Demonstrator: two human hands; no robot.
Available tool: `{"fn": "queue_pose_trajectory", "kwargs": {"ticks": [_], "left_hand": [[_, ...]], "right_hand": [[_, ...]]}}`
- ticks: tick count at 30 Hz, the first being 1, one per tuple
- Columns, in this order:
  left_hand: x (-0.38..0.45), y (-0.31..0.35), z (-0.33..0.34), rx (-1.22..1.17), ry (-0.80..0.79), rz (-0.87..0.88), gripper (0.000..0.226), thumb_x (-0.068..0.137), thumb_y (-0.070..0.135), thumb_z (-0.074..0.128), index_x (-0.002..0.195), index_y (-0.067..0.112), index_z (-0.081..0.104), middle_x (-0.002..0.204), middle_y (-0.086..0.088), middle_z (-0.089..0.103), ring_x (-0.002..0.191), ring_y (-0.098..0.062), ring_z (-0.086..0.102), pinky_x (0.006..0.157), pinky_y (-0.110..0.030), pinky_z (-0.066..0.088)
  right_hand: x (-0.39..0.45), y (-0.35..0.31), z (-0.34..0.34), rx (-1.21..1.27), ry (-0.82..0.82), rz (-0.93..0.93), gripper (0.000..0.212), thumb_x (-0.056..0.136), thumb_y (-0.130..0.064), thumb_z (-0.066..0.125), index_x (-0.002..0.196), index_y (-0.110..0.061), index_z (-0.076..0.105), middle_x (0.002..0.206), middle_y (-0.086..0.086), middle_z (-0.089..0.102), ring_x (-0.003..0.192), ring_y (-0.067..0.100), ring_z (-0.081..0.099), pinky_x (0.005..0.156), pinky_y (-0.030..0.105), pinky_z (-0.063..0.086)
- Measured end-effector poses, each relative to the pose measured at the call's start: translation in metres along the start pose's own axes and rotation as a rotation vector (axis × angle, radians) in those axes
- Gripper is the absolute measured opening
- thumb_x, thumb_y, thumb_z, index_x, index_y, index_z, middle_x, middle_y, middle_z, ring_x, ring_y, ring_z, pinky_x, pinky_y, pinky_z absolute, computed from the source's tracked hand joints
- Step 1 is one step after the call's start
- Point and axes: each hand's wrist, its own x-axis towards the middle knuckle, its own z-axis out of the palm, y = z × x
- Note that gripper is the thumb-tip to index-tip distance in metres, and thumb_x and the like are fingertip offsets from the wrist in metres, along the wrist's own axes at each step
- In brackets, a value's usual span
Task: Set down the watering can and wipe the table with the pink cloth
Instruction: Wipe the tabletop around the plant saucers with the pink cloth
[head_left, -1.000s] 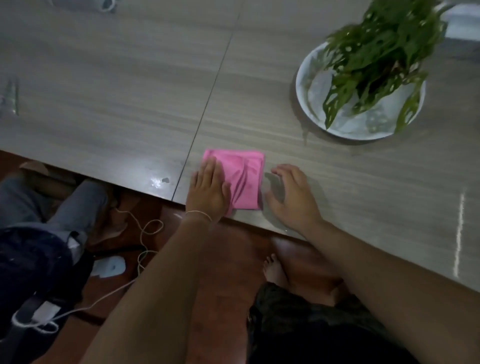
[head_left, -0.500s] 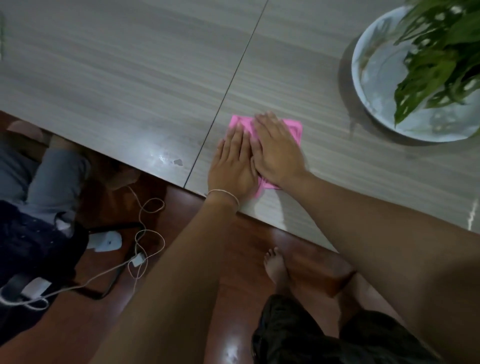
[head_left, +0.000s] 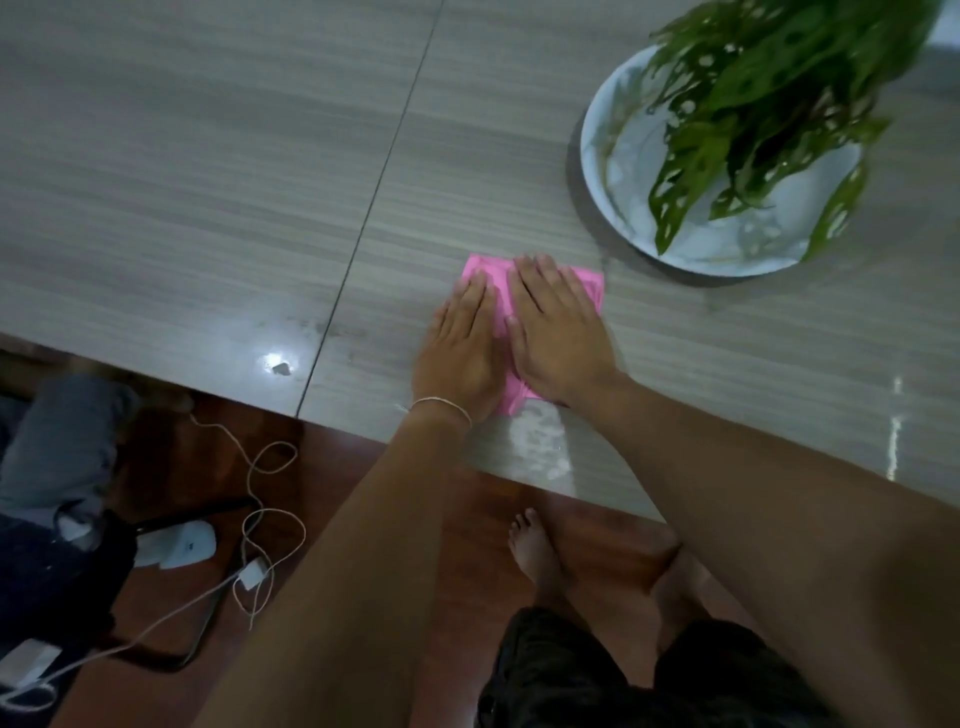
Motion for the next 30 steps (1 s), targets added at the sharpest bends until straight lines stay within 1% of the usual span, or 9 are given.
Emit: {"fn": "queue_pose_trajectory", "kwargs": {"ticks": [3, 9, 14, 17, 19, 21, 24, 27, 30], "left_hand": [[0.001, 0.028, 0.014, -0.012, -0.01, 0.032, 0.057, 0.1, 0.026, 0.033, 0.152, 0.002, 0.033, 0.162, -0.013, 0.027, 0.151, -0.025, 0.023, 0.123, -0.041, 0.02], [-0.013, 0.086, 0.037, -0.034, -0.067, 0.14, 0.057, 0.099, 0.026, 0.03, 0.148, -0.002, 0.04, 0.157, -0.018, 0.035, 0.148, -0.029, 0.031, 0.122, -0.038, 0.019], [-0.009, 0.138, 0.052, -0.073, -0.162, 0.271, 0.058, 0.096, 0.023, 0.031, 0.147, -0.002, 0.041, 0.155, -0.02, 0.038, 0.145, -0.034, 0.035, 0.117, -0.049, 0.033], [-0.004, 0.146, 0.061, -0.119, -0.161, 0.241, 0.058, 0.094, 0.023, 0.033, 0.146, 0.0, 0.042, 0.154, -0.021, 0.04, 0.143, -0.039, 0.037, 0.115, -0.054, 0.032], [-0.001, 0.139, 0.065, -0.118, -0.115, 0.259, 0.053, 0.096, 0.02, 0.037, 0.144, 0.0, 0.043, 0.151, -0.022, 0.043, 0.141, -0.04, 0.039, 0.114, -0.05, 0.035], [0.0, 0.13, 0.063, -0.094, -0.074, 0.29, 0.049, 0.098, 0.018, 0.038, 0.143, 0.0, 0.043, 0.15, -0.023, 0.044, 0.141, -0.04, 0.038, 0.118, -0.041, 0.027], [0.001, 0.112, 0.051, -0.125, 0.015, 0.204, 0.049, 0.1, 0.021, 0.037, 0.143, -0.001, 0.044, 0.15, -0.023, 0.043, 0.144, -0.039, 0.034, 0.122, -0.032, 0.015], [0.001, 0.081, 0.032, -0.118, 0.071, 0.093, 0.054, 0.1, 0.027, 0.035, 0.145, -0.002, 0.043, 0.152, -0.023, 0.041, 0.145, -0.039, 0.031, 0.122, -0.041, 0.02], [0.0, 0.045, 0.014, -0.07, 0.068, -0.051, 0.061, 0.099, 0.034, 0.031, 0.147, -0.003, 0.04, 0.155, -0.023, 0.037, 0.147, -0.038, 0.026, 0.122, -0.049, 0.019]], "right_hand": [[-0.029, 0.019, -0.008, -0.012, 0.018, 0.068, 0.066, 0.104, -0.037, 0.03, 0.159, -0.001, 0.037, 0.167, 0.02, 0.035, 0.156, 0.037, 0.029, 0.13, 0.05, 0.016], [-0.088, 0.059, -0.017, 0.01, 0.05, 0.168, 0.066, 0.103, -0.037, 0.034, 0.158, -0.001, 0.038, 0.166, 0.021, 0.036, 0.155, 0.038, 0.033, 0.128, 0.053, 0.02], [-0.133, 0.105, -0.031, -0.007, 0.069, 0.247, 0.066, 0.102, -0.038, 0.035, 0.159, -0.002, 0.038, 0.165, 0.02, 0.037, 0.154, 0.037, 0.034, 0.128, 0.049, 0.017], [-0.166, 0.152, -0.043, -0.012, 0.092, 0.338, 0.067, 0.102, -0.038, 0.038, 0.159, -0.003, 0.038, 0.163, 0.021, 0.04, 0.151, 0.038, 0.037, 0.126, 0.051, 0.02], [-0.196, 0.19, -0.053, -0.02, 0.072, 0.411, 0.068, 0.103, -0.039, 0.035, 0.16, -0.003, 0.035, 0.164, 0.022, 0.038, 0.152, 0.039, 0.035, 0.127, 0.053, 0.02], [-0.228, 0.228, -0.063, -0.016, 0.043, 0.459, 0.069, 0.105, -0.042, 0.03, 0.162, -0.004, 0.03, 0.166, 0.023, 0.034, 0.155, 0.039, 0.03, 0.128, 0.054, 0.019], [-0.258, 0.266, -0.078, -0.032, -0.013, 0.488, 0.072, 0.105, -0.047, 0.022, 0.163, -0.004, 0.027, 0.168, 0.023, 0.03, 0.157, 0.039, 0.026, 0.128, 0.056, 0.017], [-0.254, 0.262, -0.081, -0.03, 0.001, 0.526, 0.078, 0.097, -0.043, 0.03, 0.161, -0.001, 0.028, 0.167, 0.025, 0.03, 0.156, 0.041, 0.024, 0.129, 0.055, 0.013], [-0.228, 0.223, -0.071, -0.03, 0.031, 0.639, 0.079, 0.096, -0.039, 0.033, 0.162, 0.002, 0.021, 0.167, 0.028, 0.027, 0.155, 0.044, 0.024, 0.129, 0.056, 0.012]]}}
